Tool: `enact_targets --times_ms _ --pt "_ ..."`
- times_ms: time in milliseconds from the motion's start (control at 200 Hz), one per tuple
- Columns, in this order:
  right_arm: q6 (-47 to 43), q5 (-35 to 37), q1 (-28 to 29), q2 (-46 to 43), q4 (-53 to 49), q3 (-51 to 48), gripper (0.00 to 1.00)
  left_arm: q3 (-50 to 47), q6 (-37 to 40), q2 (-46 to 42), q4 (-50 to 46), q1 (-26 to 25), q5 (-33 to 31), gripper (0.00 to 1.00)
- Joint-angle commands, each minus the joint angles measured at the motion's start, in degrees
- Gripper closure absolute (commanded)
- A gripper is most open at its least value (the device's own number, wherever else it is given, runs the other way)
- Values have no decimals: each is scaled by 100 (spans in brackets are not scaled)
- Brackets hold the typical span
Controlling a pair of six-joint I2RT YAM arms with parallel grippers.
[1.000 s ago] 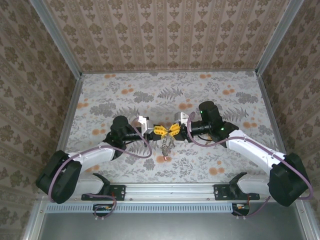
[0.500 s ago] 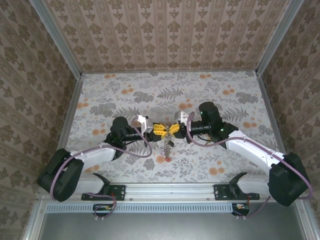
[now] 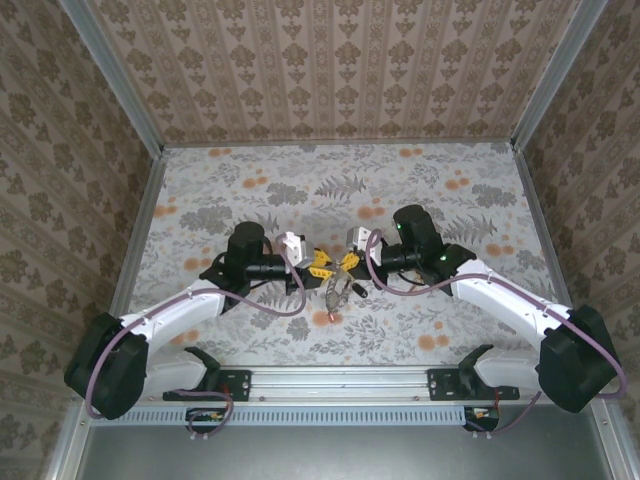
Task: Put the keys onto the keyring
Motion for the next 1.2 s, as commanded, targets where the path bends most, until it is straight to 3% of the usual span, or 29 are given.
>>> enact_targets --times_ms 0,215,785,870,955,1080,1195 --pt "-123 -154 37 -144 39 236 100 141 174 -29 -278 -3 -40 68" --pt "-204 -295 63 -135 36 240 100 209 234 -13 -320 4 2 68" --pt "-334 -270 143 -38 119 236 100 351 175 263 -148 -135 412 79" --pt "-367 -260 151 -21 102 245 100 352 175 264 -87 -137 415 85" --pt "-373 -243 152 -22 90 237 100 364 190 256 -79 -144 436 100" --pt "-315 -304 144 -92 204 148 100 270 180 237 142 -142 480 100" --pt "-85 -740 11 -311 648 -160 84 3 -202 201 980 -117 512 100"
